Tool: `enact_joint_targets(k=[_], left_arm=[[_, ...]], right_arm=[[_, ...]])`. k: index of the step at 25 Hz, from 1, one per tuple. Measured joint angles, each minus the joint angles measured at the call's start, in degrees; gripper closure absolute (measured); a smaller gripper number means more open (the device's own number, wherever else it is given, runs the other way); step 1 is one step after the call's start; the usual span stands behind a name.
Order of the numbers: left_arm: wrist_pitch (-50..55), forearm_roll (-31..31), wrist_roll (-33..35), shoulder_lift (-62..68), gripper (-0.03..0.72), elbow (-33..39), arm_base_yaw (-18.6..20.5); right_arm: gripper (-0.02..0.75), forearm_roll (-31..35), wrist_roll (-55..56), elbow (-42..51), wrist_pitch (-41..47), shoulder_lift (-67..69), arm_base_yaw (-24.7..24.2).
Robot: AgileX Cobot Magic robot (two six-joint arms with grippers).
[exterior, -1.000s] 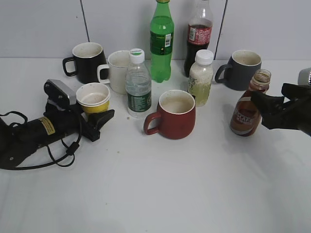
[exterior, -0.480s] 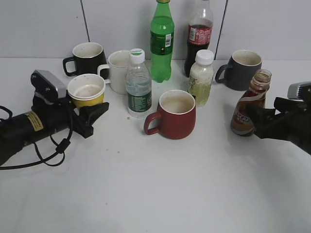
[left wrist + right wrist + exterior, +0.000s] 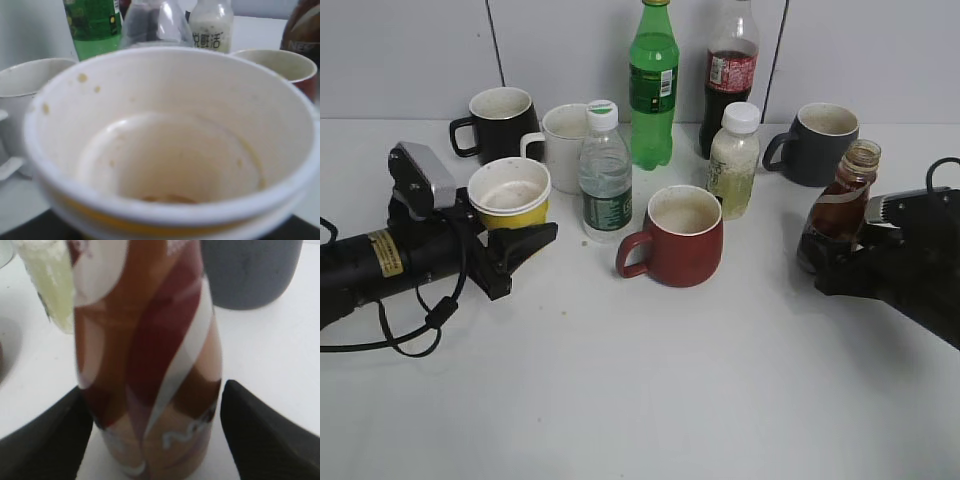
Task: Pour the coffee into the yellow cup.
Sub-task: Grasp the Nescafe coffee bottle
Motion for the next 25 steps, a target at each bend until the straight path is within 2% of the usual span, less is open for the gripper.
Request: enact_joint_targets(k=[7, 13, 17, 25], left_arm=[[0.05, 3.35, -2.58, 0.00, 0.258, 0.00, -0.36], [0.05, 3.30, -3.81, -0.01, 0.258, 0.00, -3.66], [0.05, 3.25, -4.29, -0.06, 0.258, 0.00, -5.08], [0.04, 4.53, -7.05, -1.45, 0.258, 0.00, -5.21]], right_arm=[[0.149, -0.55, -0.24, -4.94, -0.08, 3.25, 0.00], [0.150, -1.35, -0.24, -7.97, -0.08, 4.95, 0.00], [0.238, -1.40, -0.38, -8.54, -0.41, 5.75, 0.00], [0.237, -4.21, -0.63, -8.47, -0.94, 5.85, 0.00]])
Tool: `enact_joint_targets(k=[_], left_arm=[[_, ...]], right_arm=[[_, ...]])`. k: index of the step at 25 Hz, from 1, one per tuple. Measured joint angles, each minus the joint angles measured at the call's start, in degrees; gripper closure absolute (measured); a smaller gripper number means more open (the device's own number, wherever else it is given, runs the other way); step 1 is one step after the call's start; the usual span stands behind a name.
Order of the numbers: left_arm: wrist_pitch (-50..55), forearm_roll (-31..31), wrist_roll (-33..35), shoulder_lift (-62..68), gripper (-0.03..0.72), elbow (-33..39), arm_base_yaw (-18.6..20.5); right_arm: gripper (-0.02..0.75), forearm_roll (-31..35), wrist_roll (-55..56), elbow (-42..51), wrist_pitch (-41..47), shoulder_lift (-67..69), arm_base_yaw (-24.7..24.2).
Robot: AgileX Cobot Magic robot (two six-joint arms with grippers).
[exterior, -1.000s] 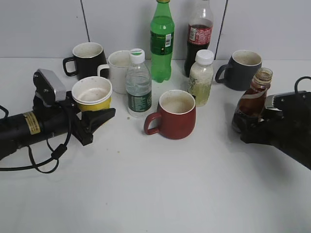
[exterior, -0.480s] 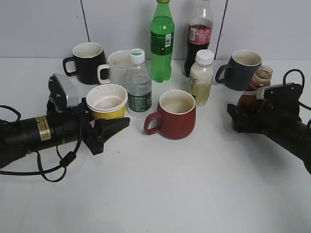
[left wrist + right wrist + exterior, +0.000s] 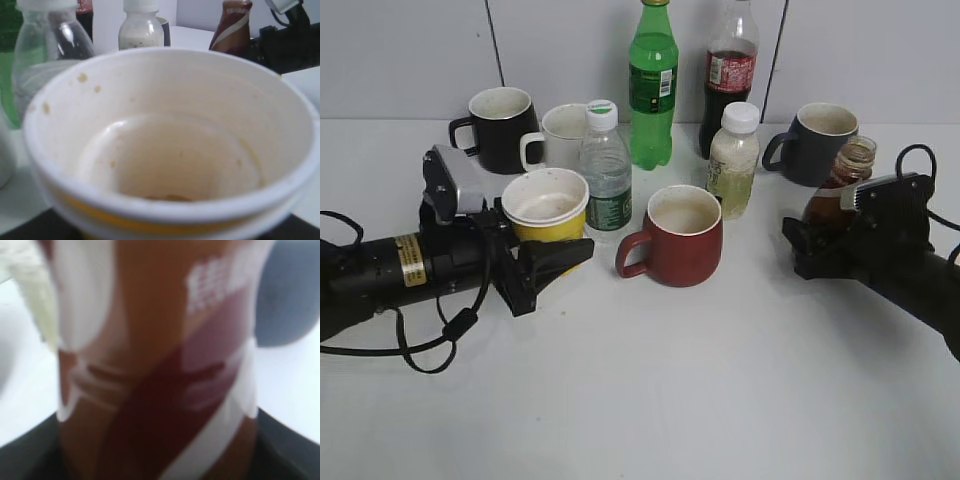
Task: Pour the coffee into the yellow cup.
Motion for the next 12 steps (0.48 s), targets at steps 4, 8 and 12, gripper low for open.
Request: enact_joint_targets(k=[4, 8, 12], left_arm=[[-0.05, 1.04, -1.72, -0.95, 0.258, 0.00, -0.30], [0.00, 1.22, -2.21, -1.35, 0.258, 0.00, -2.03], [0.08, 1.48, -2.41, -1.99, 0.258, 0.00, -4.52]], right_arm=[[0.237, -2.49, -0.20, 1.67, 2.37, -3.73, 0.00], [0.237, -5.14, -0.75, 2.45, 3.99, -11.29, 0.35], [0.237, -5.79, -2.86, 2.43, 8.44, -19.05, 3.90]])
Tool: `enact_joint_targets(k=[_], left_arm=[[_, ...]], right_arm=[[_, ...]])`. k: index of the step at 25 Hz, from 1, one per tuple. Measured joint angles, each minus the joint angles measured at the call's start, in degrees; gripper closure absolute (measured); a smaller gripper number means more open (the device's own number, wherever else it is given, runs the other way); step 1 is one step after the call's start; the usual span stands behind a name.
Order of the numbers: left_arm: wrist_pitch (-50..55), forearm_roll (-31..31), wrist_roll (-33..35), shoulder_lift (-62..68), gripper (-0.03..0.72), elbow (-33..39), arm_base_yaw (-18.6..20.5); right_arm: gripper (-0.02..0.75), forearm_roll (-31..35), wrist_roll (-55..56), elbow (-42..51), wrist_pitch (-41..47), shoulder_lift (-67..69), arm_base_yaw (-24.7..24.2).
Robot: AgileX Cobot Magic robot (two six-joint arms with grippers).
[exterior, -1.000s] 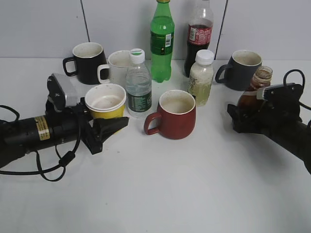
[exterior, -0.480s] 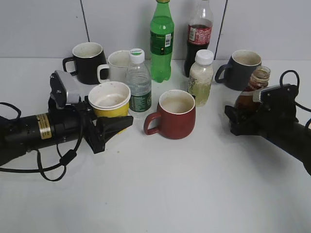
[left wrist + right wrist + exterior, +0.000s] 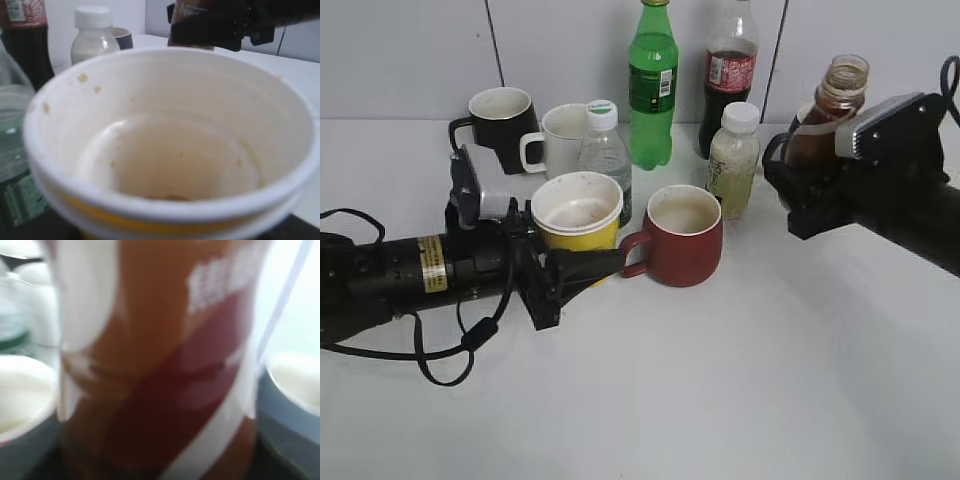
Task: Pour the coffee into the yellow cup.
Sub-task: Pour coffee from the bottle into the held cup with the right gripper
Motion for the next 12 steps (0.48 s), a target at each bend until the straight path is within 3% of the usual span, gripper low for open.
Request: enact_joint_targets(k=[12], left_arm=[[4.02, 2.22, -4.10, -3.87, 0.258, 0.00, -4.61]], right_arm=[[0.237, -0.87, -7.70, -7.63, 18.20, -6.86, 14.00]])
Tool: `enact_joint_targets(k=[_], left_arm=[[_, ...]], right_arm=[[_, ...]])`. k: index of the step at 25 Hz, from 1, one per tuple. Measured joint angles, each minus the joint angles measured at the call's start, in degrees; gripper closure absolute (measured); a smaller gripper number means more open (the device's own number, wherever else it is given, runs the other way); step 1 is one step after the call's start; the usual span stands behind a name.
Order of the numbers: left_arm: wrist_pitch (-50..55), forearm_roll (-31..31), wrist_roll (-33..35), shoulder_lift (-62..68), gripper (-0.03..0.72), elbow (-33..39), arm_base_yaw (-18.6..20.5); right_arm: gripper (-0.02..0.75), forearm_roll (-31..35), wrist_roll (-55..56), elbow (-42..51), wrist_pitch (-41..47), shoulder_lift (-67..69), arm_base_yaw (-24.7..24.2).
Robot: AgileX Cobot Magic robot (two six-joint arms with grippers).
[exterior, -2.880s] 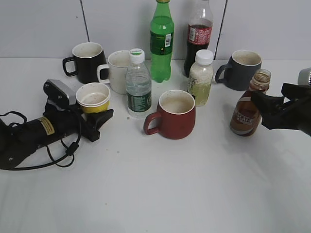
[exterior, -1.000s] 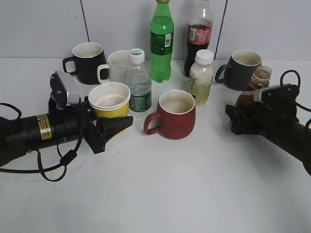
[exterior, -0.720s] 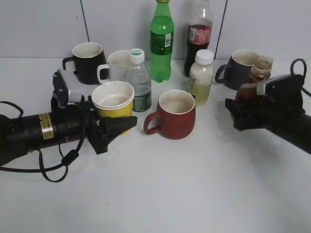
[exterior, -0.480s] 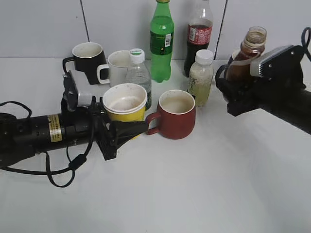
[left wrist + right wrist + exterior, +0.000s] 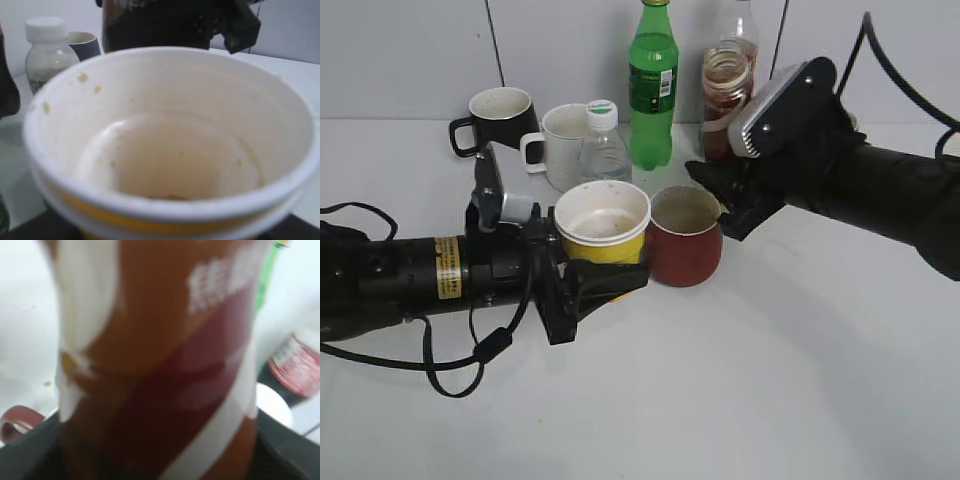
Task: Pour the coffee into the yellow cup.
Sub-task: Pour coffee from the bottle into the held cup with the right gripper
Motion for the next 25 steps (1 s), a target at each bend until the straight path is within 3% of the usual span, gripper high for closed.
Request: enact_joint_targets(k=[10, 25], left_arm=[[0.31, 0.62, -0.94, -0.49, 0.258, 0.00, -0.86], [5.27, 0.56, -0.98, -1.70, 0.259, -5.03, -4.24]], right_arm=[[0.237, -0.06, -15.67, -4.53, 6.92, 0.00, 3.16], [0.237, -0.06, -33.91, -5.69, 5.83, 0.00, 3.16]])
